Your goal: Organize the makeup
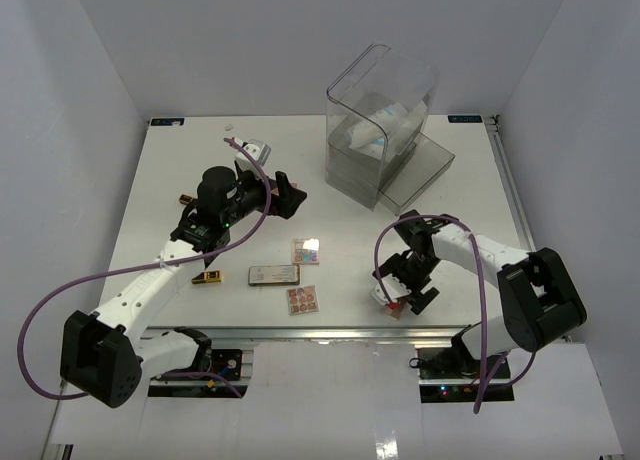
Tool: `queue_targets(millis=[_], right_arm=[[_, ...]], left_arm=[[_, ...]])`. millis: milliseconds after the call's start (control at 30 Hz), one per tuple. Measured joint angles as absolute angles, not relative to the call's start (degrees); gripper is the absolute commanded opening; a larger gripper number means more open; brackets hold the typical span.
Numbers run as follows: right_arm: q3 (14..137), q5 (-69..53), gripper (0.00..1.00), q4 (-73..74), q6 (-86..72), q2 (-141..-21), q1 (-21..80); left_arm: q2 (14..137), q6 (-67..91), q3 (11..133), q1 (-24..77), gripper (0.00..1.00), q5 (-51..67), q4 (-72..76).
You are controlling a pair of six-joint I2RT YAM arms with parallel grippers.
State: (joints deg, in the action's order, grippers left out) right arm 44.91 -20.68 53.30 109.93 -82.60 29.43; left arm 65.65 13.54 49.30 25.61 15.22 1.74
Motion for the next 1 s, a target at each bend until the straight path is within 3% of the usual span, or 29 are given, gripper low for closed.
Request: queue_targets(millis=[67,533,800,1000], right_arm=[[43.6,-20.1,1.00,52.2,109.7,-82.8,29.7],[42.6,-20.3,0.42,50.1,103.9,-81.6,30.1],[44.7,-19.0,0.33,50.1,102.7,-75.6,26.0],[58.7,-17.7,0.32,52.1,105.3,-74.2,15.3]], left_arm=[[65.6,13.5,49.3,25.6,0.98,15.2,1.7],[65.6,13.6,49.3,25.6,0.98,15.2,1.7],[65.6,13.6,49.3,25.6,0.98,15.2,1.7],[65.3,13.6,49.3,25.6,0.98,15.2,1.8]])
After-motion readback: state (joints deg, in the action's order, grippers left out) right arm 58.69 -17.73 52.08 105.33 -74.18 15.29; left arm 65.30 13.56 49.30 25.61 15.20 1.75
